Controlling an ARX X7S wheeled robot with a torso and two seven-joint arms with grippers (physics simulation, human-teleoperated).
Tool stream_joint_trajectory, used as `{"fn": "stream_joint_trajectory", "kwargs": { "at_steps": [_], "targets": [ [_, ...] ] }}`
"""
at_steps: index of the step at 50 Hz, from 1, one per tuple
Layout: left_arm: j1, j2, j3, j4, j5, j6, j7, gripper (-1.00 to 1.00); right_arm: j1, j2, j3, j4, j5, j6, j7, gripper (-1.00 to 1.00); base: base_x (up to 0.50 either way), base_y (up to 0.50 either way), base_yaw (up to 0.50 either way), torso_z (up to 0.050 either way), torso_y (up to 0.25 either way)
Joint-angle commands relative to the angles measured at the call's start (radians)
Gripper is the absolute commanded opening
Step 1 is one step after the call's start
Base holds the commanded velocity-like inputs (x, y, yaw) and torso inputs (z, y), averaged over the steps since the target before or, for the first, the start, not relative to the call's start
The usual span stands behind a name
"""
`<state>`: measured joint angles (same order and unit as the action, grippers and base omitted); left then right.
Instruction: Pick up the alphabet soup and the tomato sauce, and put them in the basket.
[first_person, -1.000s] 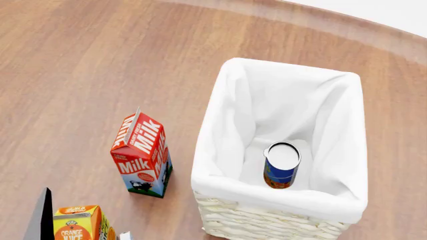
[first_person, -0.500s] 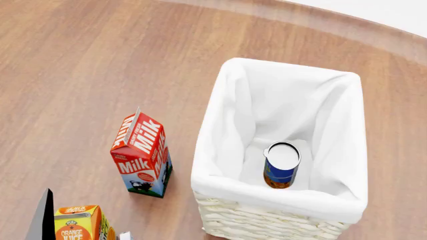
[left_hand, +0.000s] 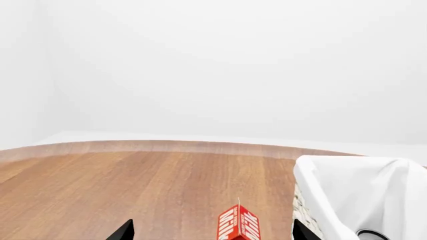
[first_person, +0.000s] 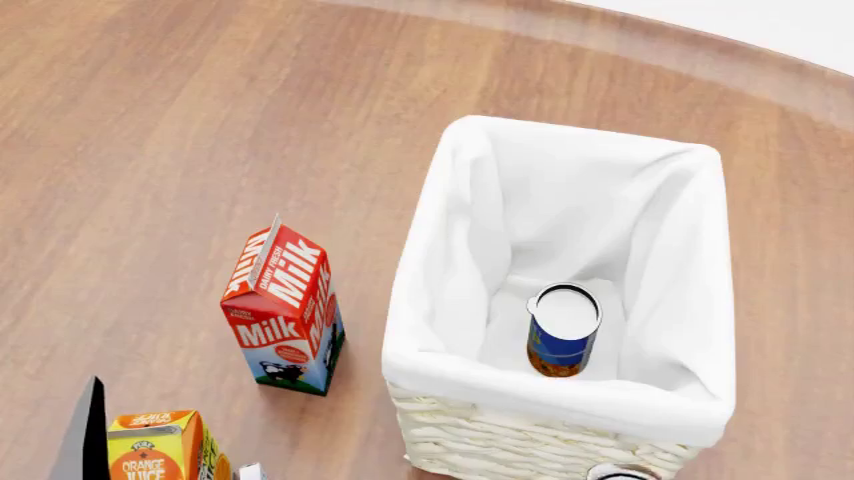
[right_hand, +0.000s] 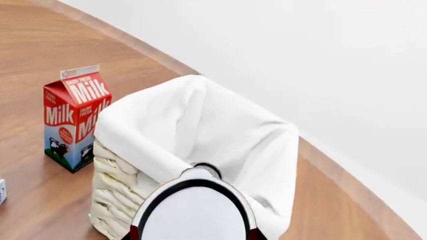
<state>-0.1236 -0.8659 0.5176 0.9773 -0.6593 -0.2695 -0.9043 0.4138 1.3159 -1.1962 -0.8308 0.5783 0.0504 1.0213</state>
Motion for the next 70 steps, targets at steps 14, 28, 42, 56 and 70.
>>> {"fn": "stream_joint_trajectory", "kwargs": {
  "at_steps": [14, 28, 42, 56, 70],
  "targets": [
    [-0.024, 0.012, -0.025, -0.027, -0.02, 0.049, 0.031, 1.0, 0.168, 0.073, 0.159, -0.064, 0.191, 0.111, -0.102, -1.0, 0.0, 0.0, 0.0, 0.0, 0.0],
    [-0.024, 0.006, -0.026, -0.026, -0.023, 0.053, 0.025, 1.0, 0.261, 0.116, 0.228, -0.086, 0.296, 0.181, -0.144, -1.0, 0.0, 0.0, 0.0, 0.0, 0.0],
    [-0.024, 0.004, -0.024, -0.035, -0.021, 0.061, 0.027, 1.0, 0.426, 0.084, 0.325, -0.052, 0.444, 0.358, -0.244, -1.0, 0.0, 0.0, 0.0, 0.0, 0.0],
    [-0.01, 0.001, -0.021, -0.044, -0.008, 0.078, 0.028, 1.0, 0.614, 0.011, 0.397, 0.003, 0.551, 0.569, -0.347, -1.0, 0.0, 0.0, 0.0, 0.001, 0.0],
    [-0.022, -0.004, -0.023, -0.041, -0.025, 0.07, 0.02, 1.0, 0.772, -0.101, 0.418, 0.127, 0.644, 0.723, -0.485, -1.0, 0.0, 0.0, 0.0, 0.0, 0.001]
  ]
}}
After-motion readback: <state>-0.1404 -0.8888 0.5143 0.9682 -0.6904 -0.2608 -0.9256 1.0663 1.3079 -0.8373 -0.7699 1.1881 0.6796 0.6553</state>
